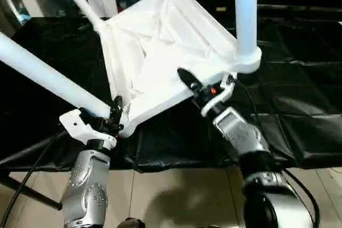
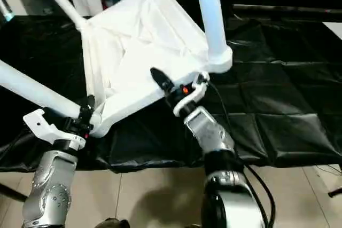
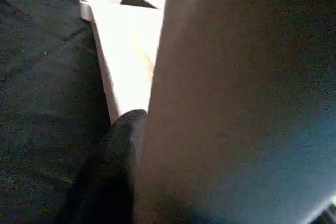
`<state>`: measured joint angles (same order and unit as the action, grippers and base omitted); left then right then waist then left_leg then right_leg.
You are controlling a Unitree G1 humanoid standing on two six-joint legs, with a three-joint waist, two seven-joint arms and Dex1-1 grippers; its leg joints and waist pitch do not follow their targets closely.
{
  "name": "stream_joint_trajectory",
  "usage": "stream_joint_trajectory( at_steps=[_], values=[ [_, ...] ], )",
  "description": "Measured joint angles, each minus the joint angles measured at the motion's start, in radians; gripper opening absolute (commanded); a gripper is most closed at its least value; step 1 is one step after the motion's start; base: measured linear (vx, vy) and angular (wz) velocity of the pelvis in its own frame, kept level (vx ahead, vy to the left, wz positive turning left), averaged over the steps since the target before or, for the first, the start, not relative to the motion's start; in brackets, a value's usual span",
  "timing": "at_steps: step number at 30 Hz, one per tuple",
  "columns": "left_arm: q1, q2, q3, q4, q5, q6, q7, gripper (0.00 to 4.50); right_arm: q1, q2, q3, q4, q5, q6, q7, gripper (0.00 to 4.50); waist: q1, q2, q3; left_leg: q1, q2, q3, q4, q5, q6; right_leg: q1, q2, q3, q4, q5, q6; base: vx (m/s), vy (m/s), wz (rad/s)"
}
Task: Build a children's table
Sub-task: Flip table
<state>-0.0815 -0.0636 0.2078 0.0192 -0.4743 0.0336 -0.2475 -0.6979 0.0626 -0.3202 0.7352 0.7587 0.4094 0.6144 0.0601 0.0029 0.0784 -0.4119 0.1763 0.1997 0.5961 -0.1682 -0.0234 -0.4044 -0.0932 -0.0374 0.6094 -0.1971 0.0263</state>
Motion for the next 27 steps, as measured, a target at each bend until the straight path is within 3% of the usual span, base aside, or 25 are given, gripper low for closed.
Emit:
stream_joint_trajectory(
  at_steps=[7, 10, 25, 27],
  values=[
    [0.000, 0.001, -0.021, -0.006, 0.035, -0.003, -0.002, 2.22, -0.040, -0.006, -0.038, 0.098, 0.012, -0.008, 0.001, 4.12, -0.003, -0.003, 0.002, 0.000, 0.000, 0.001, 0.000, 0.000, 0.000, -0.001, 0.000, 0.000, 0.000, 0.000, 0.000, 0.000, 0.000, 0.00],
    [0.000, 0.001, -0.023, -0.006, 0.037, -0.005, -0.002, 2.22, -0.046, -0.008, -0.046, 0.119, 0.011, -0.010, 0.002, 3.70, -0.003, -0.002, 0.002, 0.000, 0.000, 0.001, 0.000, 0.001, 0.000, -0.001, 0.000, 0.000, 0.000, 0.000, 0.000, 0.000, 0.000, 0.00],
    [0.000, 0.002, -0.038, -0.005, 0.059, -0.010, -0.012, 2.22, -0.081, -0.026, -0.067, 0.195, -0.014, -0.050, 0.006, 2.50, -0.001, -0.002, 0.003, -0.001, 0.001, 0.001, 0.001, 0.001, 0.000, -0.001, 0.000, 0.000, 0.001, 0.000, 0.000, 0.000, 0.000, 0.00],
    [0.001, 0.002, -0.038, -0.005, 0.064, -0.010, -0.012, 2.78, -0.081, -0.027, -0.070, 0.208, -0.015, -0.055, 0.005, 2.36, -0.001, -0.002, 0.003, -0.001, 0.001, 0.001, 0.001, 0.001, 0.001, -0.001, 0.000, 0.000, 0.001, 0.000, 0.000, 0.000, 0.000, 0.00]
  ],
)
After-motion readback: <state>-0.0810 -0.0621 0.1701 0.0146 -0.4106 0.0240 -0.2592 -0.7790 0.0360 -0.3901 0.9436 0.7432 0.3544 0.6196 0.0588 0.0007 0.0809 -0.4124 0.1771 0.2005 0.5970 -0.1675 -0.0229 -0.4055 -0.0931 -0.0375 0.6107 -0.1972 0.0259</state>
